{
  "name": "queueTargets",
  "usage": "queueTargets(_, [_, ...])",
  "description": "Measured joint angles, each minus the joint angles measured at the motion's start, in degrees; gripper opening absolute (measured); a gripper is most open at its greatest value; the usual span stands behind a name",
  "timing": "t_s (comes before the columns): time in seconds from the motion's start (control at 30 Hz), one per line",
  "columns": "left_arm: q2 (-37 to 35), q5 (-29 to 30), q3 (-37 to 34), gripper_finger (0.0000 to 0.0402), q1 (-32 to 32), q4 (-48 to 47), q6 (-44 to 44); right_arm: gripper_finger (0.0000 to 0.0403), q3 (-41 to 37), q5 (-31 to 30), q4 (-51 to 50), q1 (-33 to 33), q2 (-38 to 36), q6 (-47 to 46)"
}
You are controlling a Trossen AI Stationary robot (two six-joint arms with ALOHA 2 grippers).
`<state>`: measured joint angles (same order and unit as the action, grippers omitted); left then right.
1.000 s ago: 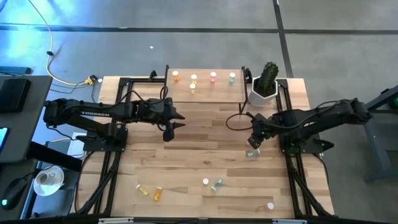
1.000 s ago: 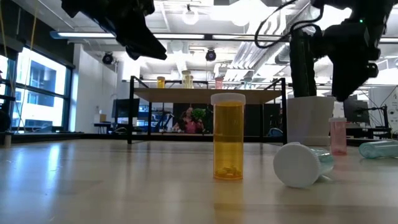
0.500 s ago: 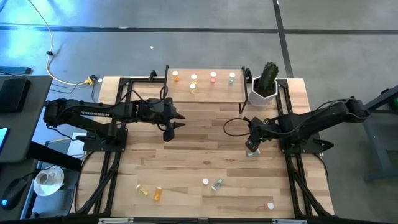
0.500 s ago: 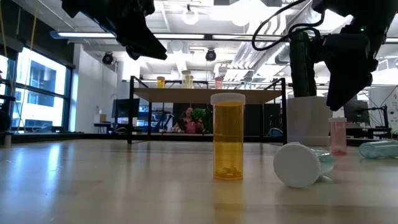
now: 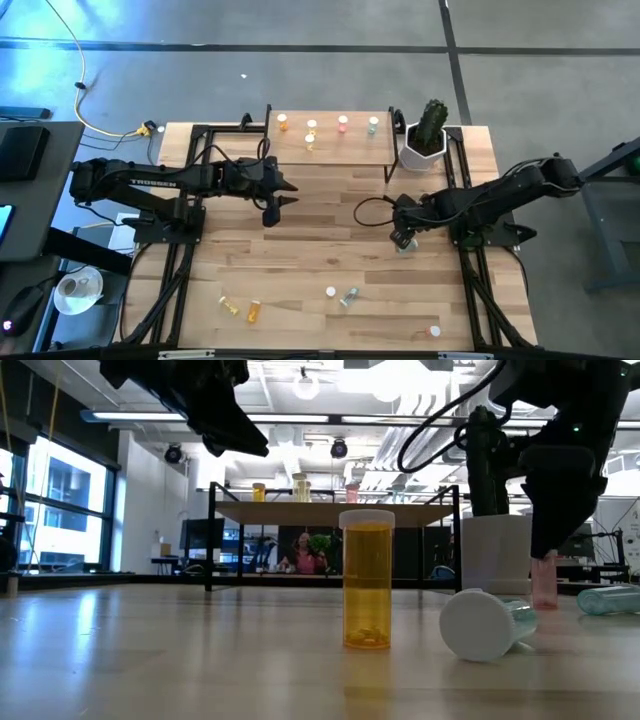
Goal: Pick and place medicine bottles onto shelf by color
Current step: Put the top pink pill bottle on the shelf aligned with the other pink pill bottle
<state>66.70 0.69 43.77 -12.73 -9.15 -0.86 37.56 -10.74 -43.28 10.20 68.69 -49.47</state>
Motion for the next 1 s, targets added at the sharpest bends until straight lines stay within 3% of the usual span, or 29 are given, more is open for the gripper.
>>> queueTargets(0.13, [0.00,0.02,0.00,0.0131,0.00,-0.03,0.00,0.0153,0.00,0.00,0.04,0.00,0.00,0.00])
queueTargets(0.4, [0.00,0.02,0.00,0.0131,0.00,-0.09,0.02,0.0092,0.09,-0.04,0.04,0.00,0.00,0.00])
queueTargets(0.57, [0.00,0.24,0.00,0.0131,0.00,-0.25,1.40,0.0100,0.11,0.22,0.26,-0.02,-0.01,0.00])
queueTargets(0.67, [0.00,3.26,0.00,0.0131,0.02,-0.24,0.89,0.0105,1.31,0.83,0.24,-0.02,0.00,0.02])
queueTargets(0.83, [0.00,8.91,0.00,0.0131,-0.57,-0.26,2.25,0.0104,6.25,0.43,0.35,-0.57,0.00,2.35])
queueTargets(1.0, [0.00,9.38,0.00,0.0131,-2.79,-1.17,3.58,0.0104,13.06,-0.75,0.38,-3.64,0.00,7.13])
